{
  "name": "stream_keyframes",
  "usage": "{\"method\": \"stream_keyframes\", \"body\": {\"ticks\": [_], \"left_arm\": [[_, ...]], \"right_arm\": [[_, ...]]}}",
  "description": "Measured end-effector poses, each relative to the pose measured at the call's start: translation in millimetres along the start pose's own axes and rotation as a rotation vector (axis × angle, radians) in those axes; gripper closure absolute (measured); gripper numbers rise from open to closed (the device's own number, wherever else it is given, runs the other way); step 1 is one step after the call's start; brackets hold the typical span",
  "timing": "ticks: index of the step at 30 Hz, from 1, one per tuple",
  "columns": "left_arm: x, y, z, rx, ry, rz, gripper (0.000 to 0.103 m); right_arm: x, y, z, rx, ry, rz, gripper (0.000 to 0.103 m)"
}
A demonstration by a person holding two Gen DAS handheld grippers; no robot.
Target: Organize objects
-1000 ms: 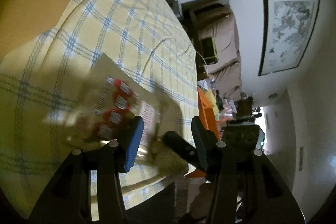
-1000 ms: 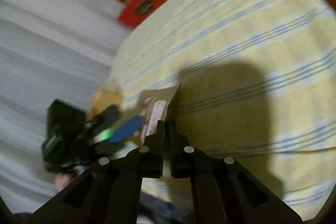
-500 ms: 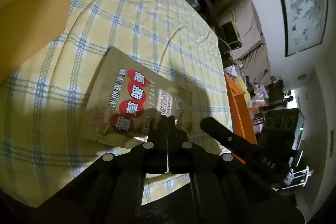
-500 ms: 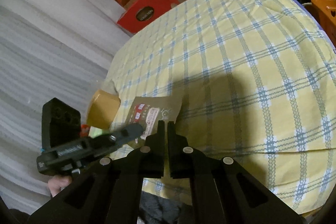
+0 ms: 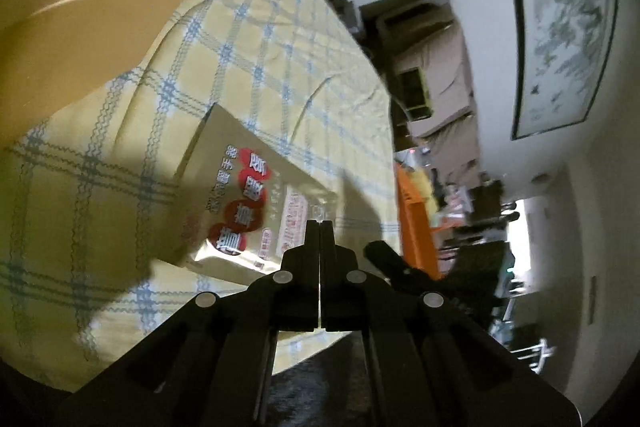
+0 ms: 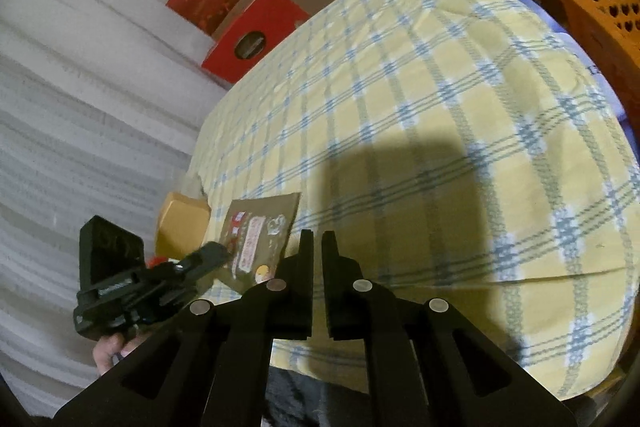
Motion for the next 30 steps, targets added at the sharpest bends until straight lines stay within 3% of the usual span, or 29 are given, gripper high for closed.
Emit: {"method": "stream_keyframes", "body": {"ticks": [3,5,7,12,15,19,21,23,27,30], "left_arm": [[-8,10,7,0.044,-0.046,0.134,0.103],[-12,14,10,0.07,-0.038,0.178,0.103],[-20,20,16,0.081,-0.072,0.228,0.103],[-35,31,24,0.064,-0.112,0.252,0.098],[-37,37,26,0.061,-0.116,0.267,0.095],[-32,40,23,0.053,-0.104,0.262,0.095],[-28,40,21,0.045,-0.079,0.251,0.095],[-28,38,19,0.036,-0.064,0.225,0.095],[-36,36,20,0.045,-0.079,0.224,0.095],[-39,38,22,0.039,-0.088,0.224,0.084]], "right_arm": [[-1,-2,1,0.01,-0.005,-0.003,0.098],[0,-1,0,0.007,-0.001,-0.019,0.09],[2,4,-1,-0.022,0.003,-0.032,0.088],[28,27,-13,-0.13,0.05,-0.092,0.072],[36,36,-13,-0.21,0.014,-0.191,0.074],[48,48,-21,-0.316,0.04,-0.253,0.074],[52,50,-23,-0.342,0.036,-0.268,0.079],[53,48,-22,-0.363,0.035,-0.295,0.094],[53,44,-18,-0.331,0.029,-0.273,0.101],[48,47,-14,-0.31,0.002,-0.252,0.102]]}}
Point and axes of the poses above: each gripper's, at about its wrist camera, not at the fingertips, and x roughly the way its jaws point, y to its left, z to its top, the point moved 9 cm from there along x, roughly the way its jaws point, and after that the axes turned 4 degrees about z, right-handed, at the moved point
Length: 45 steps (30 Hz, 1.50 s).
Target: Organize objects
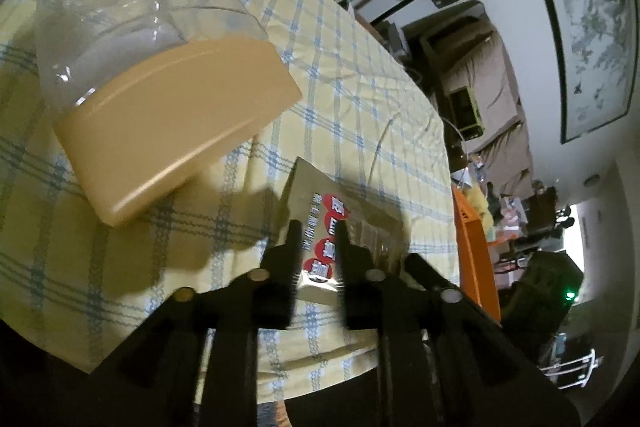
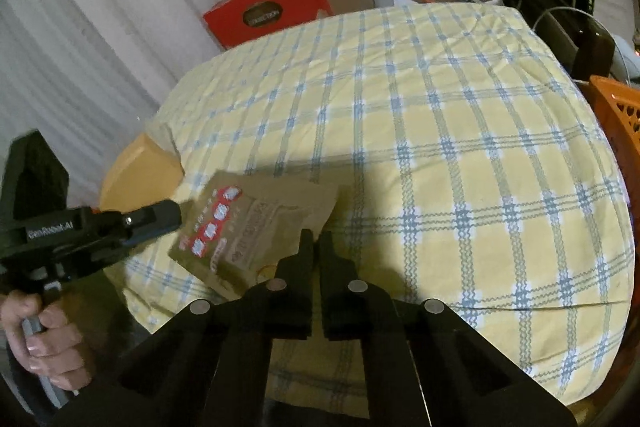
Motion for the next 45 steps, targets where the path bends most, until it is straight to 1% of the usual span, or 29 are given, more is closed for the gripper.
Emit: {"method": "stream_keyframes", "body": {"ticks": [1,4,6,8,10,14,16,18,20,22,26,31,35,38,40,43,45], "left_arm": [[0,1,0,0.0,0.0,0.004,0.081],[2,0,-2,0.017,0.021,-0.006,0.08],[4,-2,-4,0.024,0.032,-0.012,0.08],[8,-5,-5,0.033,0.042,-0.015,0.076],[9,-9,-8,0.04,0.048,-0.023,0.075],[10,-17,-10,0.067,0.048,-0.032,0.065],[10,-20,-11,0.074,0.043,-0.041,0.058],[10,-22,-11,0.073,0.041,-0.044,0.056],[11,-23,-12,0.072,0.04,-0.046,0.054],[11,-26,-13,0.076,0.039,-0.052,0.05],[15,-34,-18,0.09,0.056,-0.085,0.05],[18,-41,-23,0.099,0.076,-0.115,0.05],[16,-39,-21,0.082,0.075,-0.119,0.05],[15,-35,-19,0.071,0.073,-0.119,0.05],[16,-33,-19,0.058,0.071,-0.129,0.05],[16,-32,-18,0.051,0.068,-0.129,0.05],[16,-30,-18,0.051,0.066,-0.122,0.05]], "right_arm": [[-3,1,2,0.004,-0.011,0.007,0.103],[-17,3,10,0.017,-0.043,0.036,0.103],[-28,1,15,0.015,-0.06,0.025,0.103],[-37,-1,17,0.008,-0.074,0.021,0.103],[-46,-3,18,0.005,-0.081,0.018,0.103],[-53,-10,13,0.023,-0.073,0.032,0.103],[-55,-13,11,0.019,-0.074,0.013,0.103],[-56,-15,10,0.009,-0.072,-0.001,0.103],[-57,-13,10,0.007,-0.072,0.011,0.103],[-58,-10,9,-0.002,-0.073,0.018,0.103],[-52,-5,6,-0.024,-0.051,0.023,0.103],[-28,9,-5,-0.03,-0.002,0.066,0.103],[-21,3,-9,-0.026,0.013,0.043,0.103],[-28,-13,-1,0.023,-0.021,0.047,0.1],[-28,-24,8,0.034,-0.029,0.043,0.098],[-16,-30,19,0.016,0.006,0.038,0.098],[-8,-27,25,-0.016,0.016,0.028,0.094]]}}
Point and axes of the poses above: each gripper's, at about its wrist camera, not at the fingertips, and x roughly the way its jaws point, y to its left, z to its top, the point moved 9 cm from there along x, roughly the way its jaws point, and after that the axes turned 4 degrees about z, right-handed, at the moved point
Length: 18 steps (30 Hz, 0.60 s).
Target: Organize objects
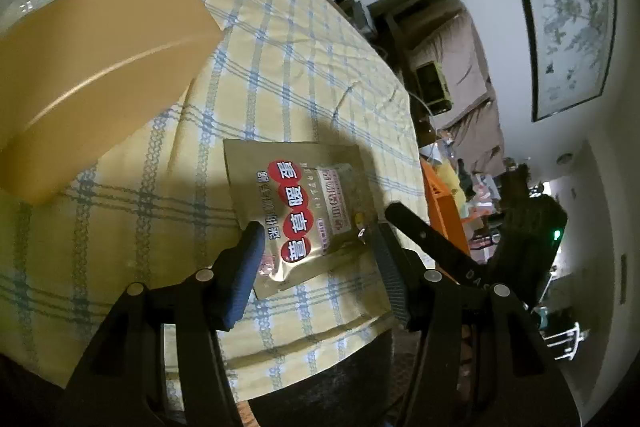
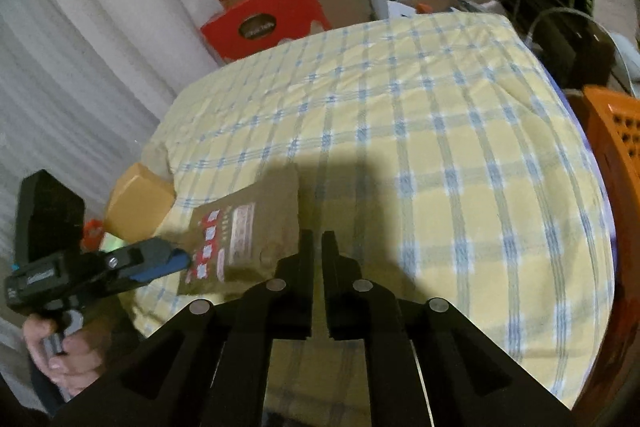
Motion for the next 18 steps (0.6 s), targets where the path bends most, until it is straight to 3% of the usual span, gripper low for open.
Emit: {"method": "stream_keyframes", "body": {"ticks": [2,12,15,18], "left_arm": [[0,1,0,-0.006,0.0,-0.007,0.05],[1,2,1,0.006,-0.013,0.0,0.051],[0,2,1,0.006,-0.017,0.005,0.051],[1,1,1,0.008,-0.022,0.01,0.051]], "right_arm": [[8,5,4,-0.014,0.004,0.012,0.074],[24,18,-2,0.02,0.015,0.112,0.07],[21,24,-5,0.083,0.013,0.252,0.065],[20,25,-9,0.089,0.012,0.268,0.063]]}}
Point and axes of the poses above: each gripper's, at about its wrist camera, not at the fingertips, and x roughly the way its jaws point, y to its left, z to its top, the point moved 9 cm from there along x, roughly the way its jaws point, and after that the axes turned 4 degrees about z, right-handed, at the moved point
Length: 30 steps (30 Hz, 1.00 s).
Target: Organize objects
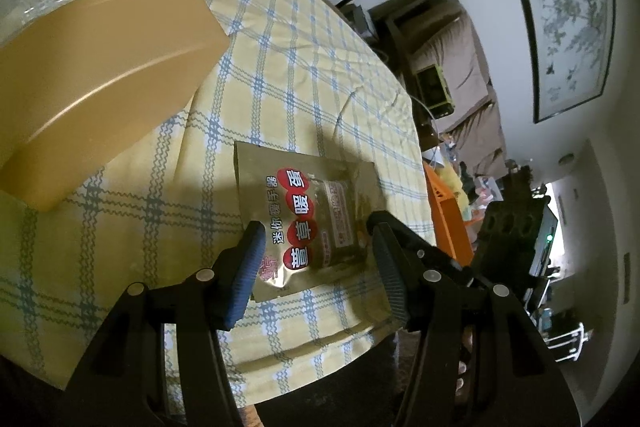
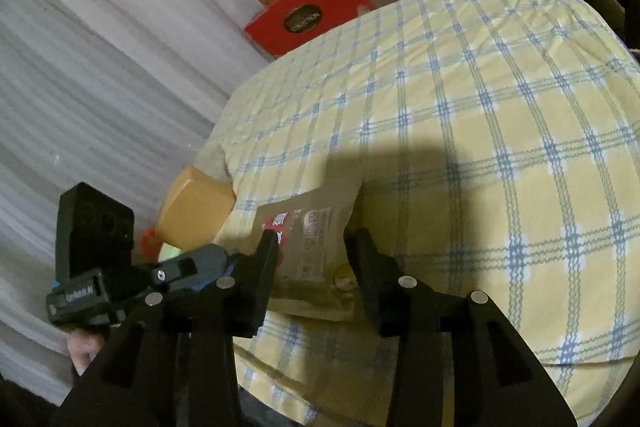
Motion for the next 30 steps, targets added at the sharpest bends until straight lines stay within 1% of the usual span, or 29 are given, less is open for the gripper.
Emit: {"method": "stream_keyframes", "body": {"ticks": [5,6,7,8,9,10,12,13,14,16,20,21,22,26,30], "left_arm": [[0,1,1,-0.009,-0.005,-0.001,0.051],[0,2,1,-0.015,-0.005,-0.009,0.05],[0,3,1,-0.019,-0.002,-0.018,0.051],[0,3,1,-0.022,0.0,-0.025,0.051],[0,4,1,-0.024,0.003,-0.031,0.051],[0,4,1,-0.027,0.004,-0.036,0.051],[0,5,2,-0.032,0.004,-0.041,0.051],[1,4,2,-0.03,0.004,-0.04,0.051],[1,4,3,-0.028,0.004,-0.039,0.051],[1,4,3,-0.029,0.004,-0.039,0.051],[2,4,5,-0.033,0.005,-0.048,0.051],[3,4,6,-0.038,0.005,-0.053,0.051],[3,3,5,-0.039,0.004,-0.055,0.051],[4,3,6,-0.037,0.003,-0.058,0.051],[4,3,7,-0.031,-0.001,-0.053,0.051]], "right_arm": [[2,8,-2,-0.018,0.011,0.002,0.063],[3,13,-2,-0.022,0.014,0.03,0.063],[4,18,-3,-0.019,0.019,0.068,0.066],[4,23,-4,-0.014,0.024,0.114,0.077],[4,25,-6,-0.008,0.025,0.143,0.08],[4,23,-7,-0.005,0.02,0.137,0.079],[6,15,-8,0.004,0.021,0.091,0.079],[6,14,-8,0.009,0.024,0.094,0.082],[5,12,-7,0.015,0.02,0.097,0.082],[0,8,-4,0.006,0.007,0.062,0.081],[-19,-10,3,-0.025,-0.036,-0.077,0.079],[-23,-17,4,-0.032,-0.044,-0.133,0.079],[-24,-20,3,-0.04,-0.04,-0.162,0.08],[-22,-16,-2,-0.08,-0.027,-0.167,0.078],[-8,-8,0,-0.071,-0.018,-0.114,0.076]]}}
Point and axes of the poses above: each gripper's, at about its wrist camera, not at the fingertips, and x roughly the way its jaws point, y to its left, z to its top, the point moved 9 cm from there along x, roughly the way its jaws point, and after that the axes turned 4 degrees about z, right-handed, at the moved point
